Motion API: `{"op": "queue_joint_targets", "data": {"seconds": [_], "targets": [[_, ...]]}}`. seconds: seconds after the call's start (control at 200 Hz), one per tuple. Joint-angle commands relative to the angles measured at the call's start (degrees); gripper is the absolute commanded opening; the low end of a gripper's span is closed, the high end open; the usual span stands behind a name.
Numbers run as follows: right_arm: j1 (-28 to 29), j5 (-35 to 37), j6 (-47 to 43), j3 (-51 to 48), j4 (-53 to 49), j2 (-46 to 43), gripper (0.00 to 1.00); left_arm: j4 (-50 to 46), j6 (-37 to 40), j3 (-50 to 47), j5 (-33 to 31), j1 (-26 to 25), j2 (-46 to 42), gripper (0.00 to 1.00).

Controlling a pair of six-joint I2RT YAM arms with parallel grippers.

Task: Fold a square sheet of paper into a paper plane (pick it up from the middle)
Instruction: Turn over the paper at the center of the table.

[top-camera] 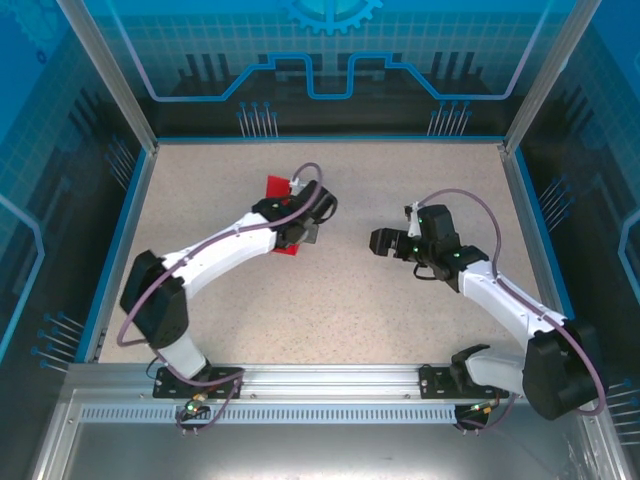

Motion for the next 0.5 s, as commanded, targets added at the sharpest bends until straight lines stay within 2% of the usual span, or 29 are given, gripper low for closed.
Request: {"op": "queue_joint_targets", "data": {"seconds": [0.0, 0.1, 0.32, 0.495], "targets": [[-1.25, 3.83, 2.00, -1.09, -2.81, -1.16, 0.99, -9.20, 3.70, 4.03, -18.22, -2.89, 8.45, 0.02], [-1.85, 5.37, 2.93, -0.62, -4.95, -1.48, 0.99, -12.89, 0.91, 8.66, -22.16, -4.37, 15.53, 0.02], [-4.90, 9.57, 5.33, -1.38, -9.13, -5.28, 0.99, -11.10, -1.24, 11.70, -21.24, -7.39, 23.77, 0.01], [-8.84, 7.75, 5.26, -1.89, -10.96, -6.92, 0.99, -12.64, -1.03, 15.91, -21.29, -11.16, 31.46, 0.01]]}}
